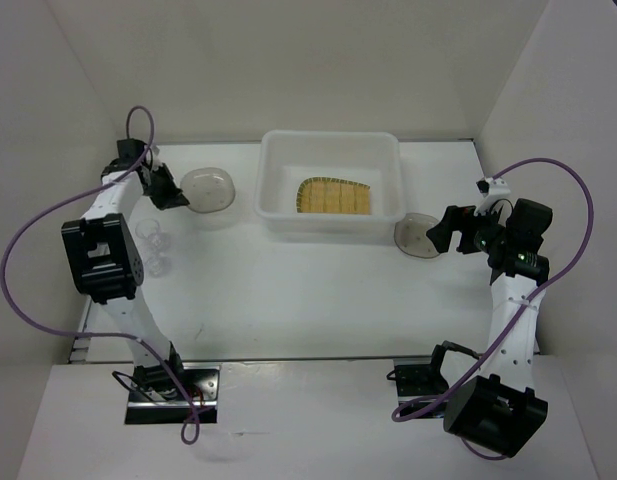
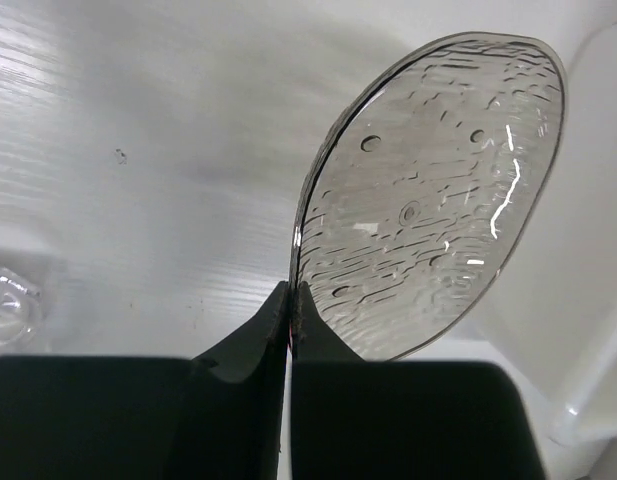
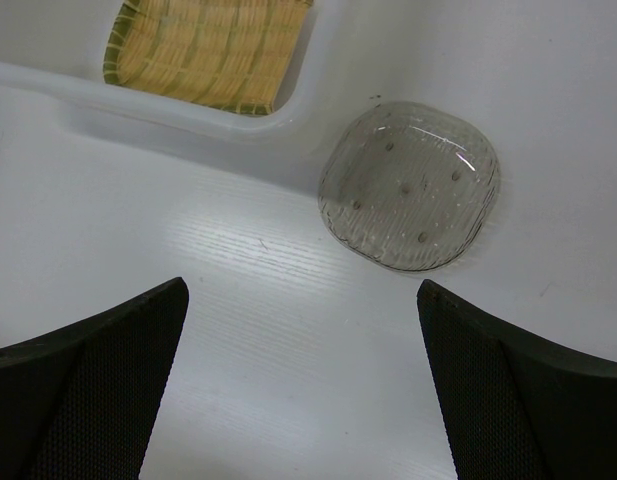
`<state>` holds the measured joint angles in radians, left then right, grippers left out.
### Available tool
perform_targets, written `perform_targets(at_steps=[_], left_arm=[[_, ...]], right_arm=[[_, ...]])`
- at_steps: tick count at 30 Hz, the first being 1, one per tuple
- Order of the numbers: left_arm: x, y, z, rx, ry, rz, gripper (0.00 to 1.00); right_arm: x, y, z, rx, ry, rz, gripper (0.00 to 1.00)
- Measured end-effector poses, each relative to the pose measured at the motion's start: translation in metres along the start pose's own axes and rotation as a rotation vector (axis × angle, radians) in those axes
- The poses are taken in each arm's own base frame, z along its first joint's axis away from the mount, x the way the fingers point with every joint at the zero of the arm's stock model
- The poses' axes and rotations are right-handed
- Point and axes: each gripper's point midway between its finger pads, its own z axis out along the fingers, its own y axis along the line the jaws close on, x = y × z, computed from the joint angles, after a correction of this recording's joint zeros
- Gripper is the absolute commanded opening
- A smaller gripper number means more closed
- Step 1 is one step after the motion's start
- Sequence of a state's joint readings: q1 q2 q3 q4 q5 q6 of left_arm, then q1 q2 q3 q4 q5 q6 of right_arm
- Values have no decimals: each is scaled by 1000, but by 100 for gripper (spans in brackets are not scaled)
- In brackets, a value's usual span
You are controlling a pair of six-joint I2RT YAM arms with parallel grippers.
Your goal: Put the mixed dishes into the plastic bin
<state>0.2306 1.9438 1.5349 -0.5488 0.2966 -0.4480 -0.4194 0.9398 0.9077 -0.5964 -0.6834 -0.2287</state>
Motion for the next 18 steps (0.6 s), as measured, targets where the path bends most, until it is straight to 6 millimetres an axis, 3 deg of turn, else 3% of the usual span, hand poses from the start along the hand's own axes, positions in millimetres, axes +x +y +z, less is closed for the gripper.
perform_targets(at_steps=[7,11,14,18], left_arm=[[-26,-17,-48,82,-105,-51,0],[-37,-39,-78,118,-156,-50,0],[-61,-74,-108,170,-229,-14,0],[-83,-156,-151,303,-317,95,0]], right_arm=[[0,-1,2,0,1,2,100],[0,-1,2,0,1,1,100],[0,-1,2,-1,1,2,100],[0,-1,2,-1,1,2,100]])
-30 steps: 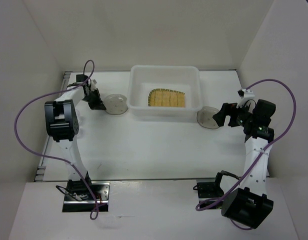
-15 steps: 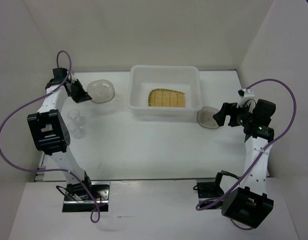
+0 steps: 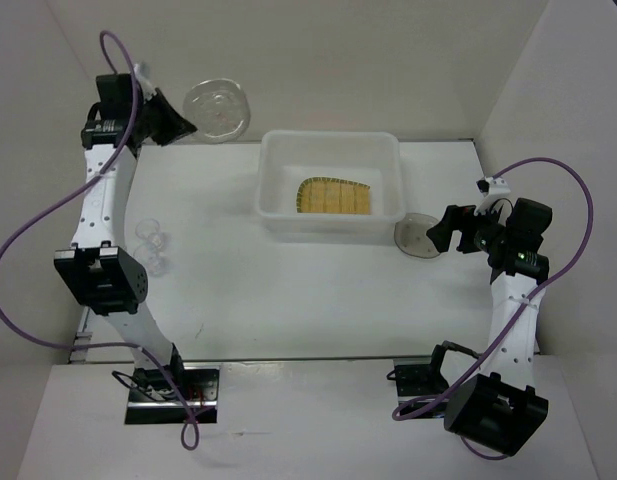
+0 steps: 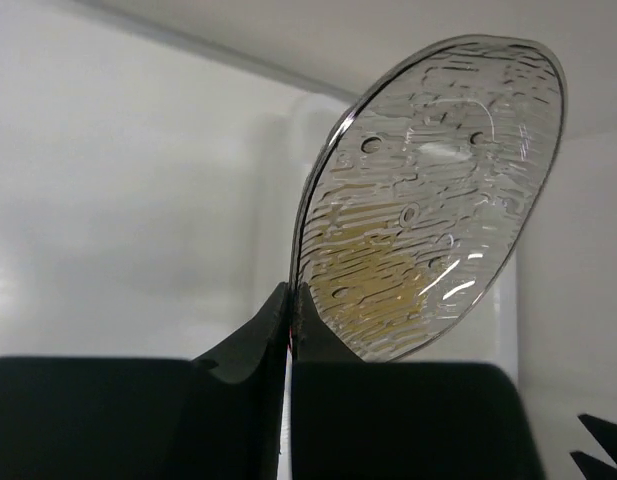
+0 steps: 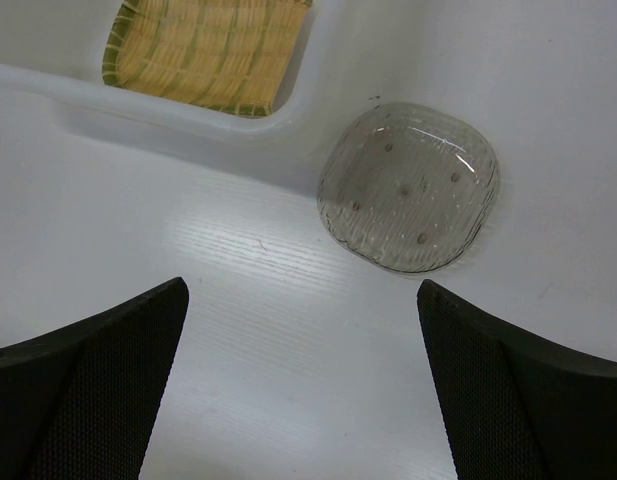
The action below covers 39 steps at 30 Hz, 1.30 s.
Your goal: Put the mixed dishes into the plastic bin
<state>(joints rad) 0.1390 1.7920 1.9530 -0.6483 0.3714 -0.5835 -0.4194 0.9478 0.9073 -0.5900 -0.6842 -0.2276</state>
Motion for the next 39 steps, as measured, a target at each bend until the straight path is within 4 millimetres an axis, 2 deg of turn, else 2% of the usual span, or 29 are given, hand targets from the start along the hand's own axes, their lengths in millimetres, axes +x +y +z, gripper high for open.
perform_targets(at_steps=[1,3,5,7,10,13,16,19,24,33,39], left_arm=[[-3,-24,1,47,-8,32,0],[5,-67,9,128,9,81,0],[28,-100,25,187,60,114,0],[59,-126,46,221,129,134,0],[112,-146,80,219,250,155,0],[155,-158,111,196,345,180,0],[179,-167,139,172,378,204,0],[191,-174,157,181,372,219,0],[206,-153,170,118,408,195,0],[240,-83,209,-53,506,152,0],[251,-60,221,-90,537,133,0]], right_arm=[[0,0,0,0,0,0,100],[0,0,0,0,-1,0,100],[0,0,0,0,-1,1,100],[0,0,0,0,-1,1,100],[0,0,0,0,-2,0,100],[0,0,0,-1,-1,1,100],[0,0,0,-4,-2,1,100],[0,1,1,-9,-2,2,100],[-1,1,1,-9,-2,2,100],[0,2,1,-12,-2,2,100],[0,2,1,-13,-2,2,100]])
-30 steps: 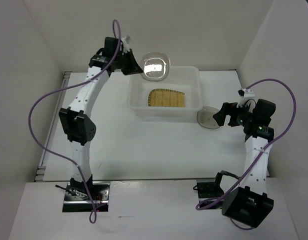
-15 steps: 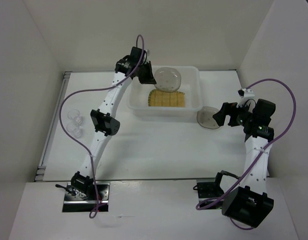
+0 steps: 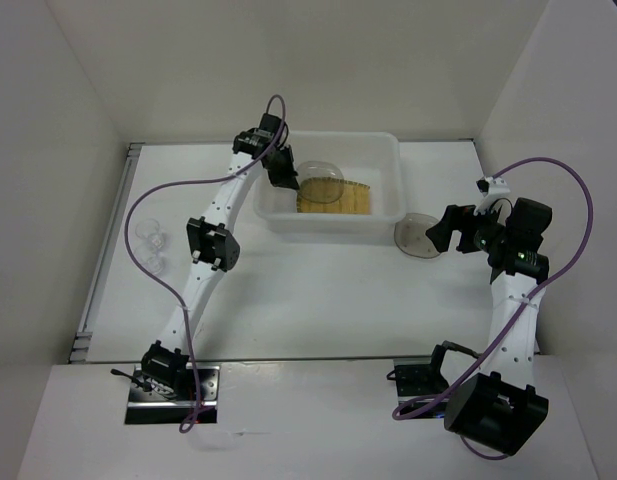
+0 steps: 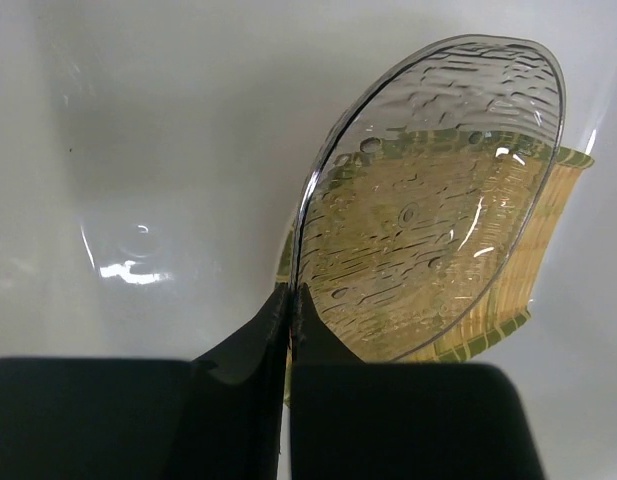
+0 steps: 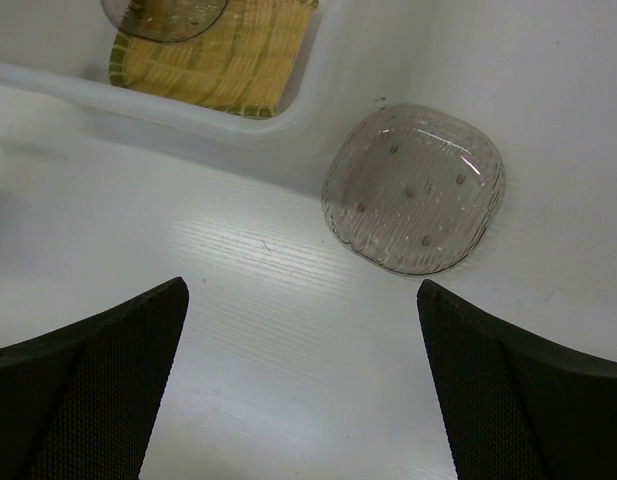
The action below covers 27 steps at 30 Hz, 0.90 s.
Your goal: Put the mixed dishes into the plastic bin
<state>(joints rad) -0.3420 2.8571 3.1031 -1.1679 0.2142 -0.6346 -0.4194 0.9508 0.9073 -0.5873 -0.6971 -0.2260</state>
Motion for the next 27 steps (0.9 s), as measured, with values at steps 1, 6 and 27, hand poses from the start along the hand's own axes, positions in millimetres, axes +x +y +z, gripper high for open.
perform_targets(at_steps=[1,6,27], left_arm=[[0,2,2,-2,2,-2,3],[5,4,7,9,25,-6,10],[-5,4,-24,-65,-29,4,68]], right_arm=[[0,0,0,0,0,0,100],[1,0,1,-3,2,2,100],[1,-4,2,17,4,19,100]])
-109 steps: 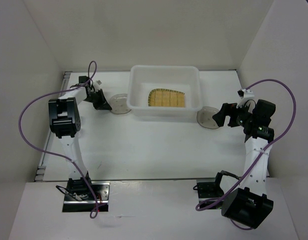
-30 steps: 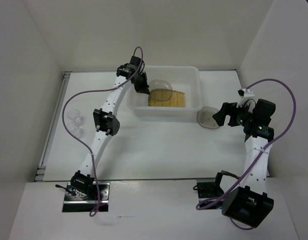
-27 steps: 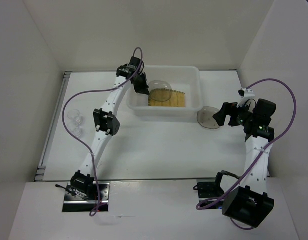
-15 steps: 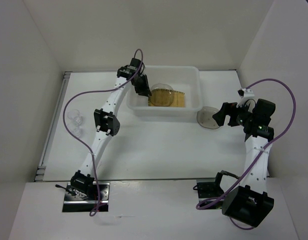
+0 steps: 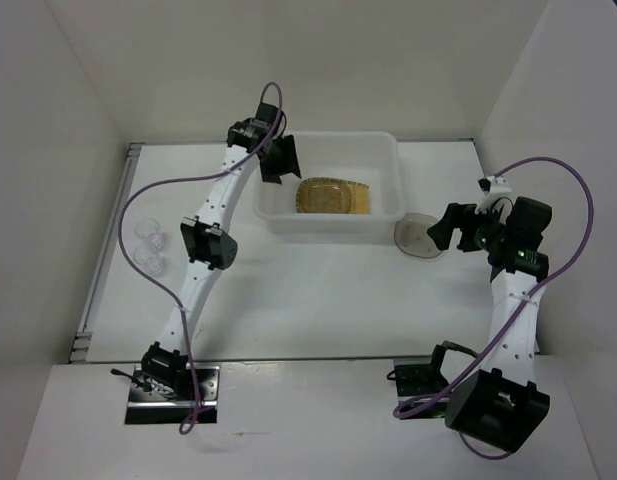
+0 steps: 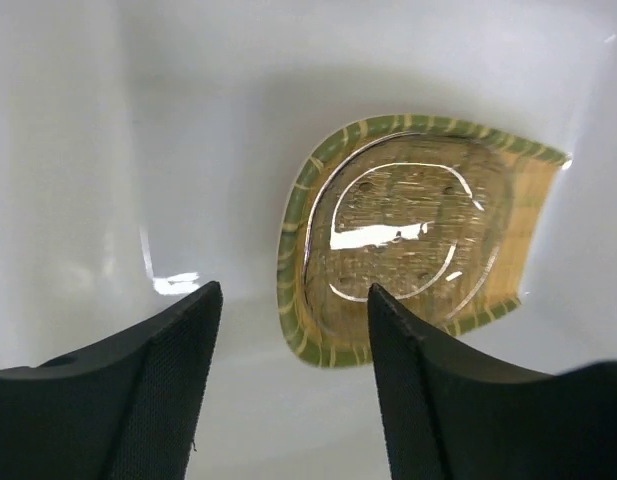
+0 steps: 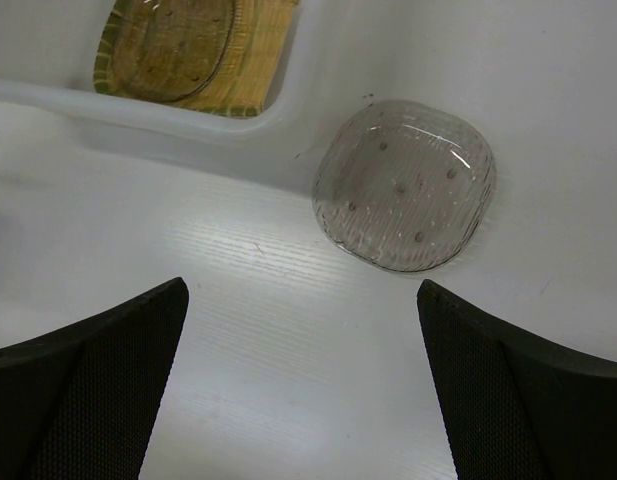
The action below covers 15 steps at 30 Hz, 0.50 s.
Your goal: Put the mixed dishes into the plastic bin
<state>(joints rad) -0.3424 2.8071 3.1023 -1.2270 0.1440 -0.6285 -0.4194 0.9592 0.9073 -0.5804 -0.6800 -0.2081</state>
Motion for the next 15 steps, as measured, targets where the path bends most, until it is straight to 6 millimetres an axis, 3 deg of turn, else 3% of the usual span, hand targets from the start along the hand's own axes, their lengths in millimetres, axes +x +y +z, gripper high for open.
perform_targets(at_steps=[2,4,8,11,13,15], left_arm=[[-17,-4,-35,-31,-80,10,74],[-34,-13,-78,-45,-171,29,74],[-57,-42,-194,-23,-384,80,75],[-47,-72,-277,33,-509,128,77],[-36,-84,-312,52,-558,160,77],[-24,-89,-334,33,-591,192,84]], right_arm=[[1,-6,2,23,6,19,100],[4,-13,7,46,23,47,100],[22,-43,26,139,103,140,100],[50,-71,47,207,215,224,100],[73,-85,61,230,301,273,100],[94,-97,73,245,382,314,100]])
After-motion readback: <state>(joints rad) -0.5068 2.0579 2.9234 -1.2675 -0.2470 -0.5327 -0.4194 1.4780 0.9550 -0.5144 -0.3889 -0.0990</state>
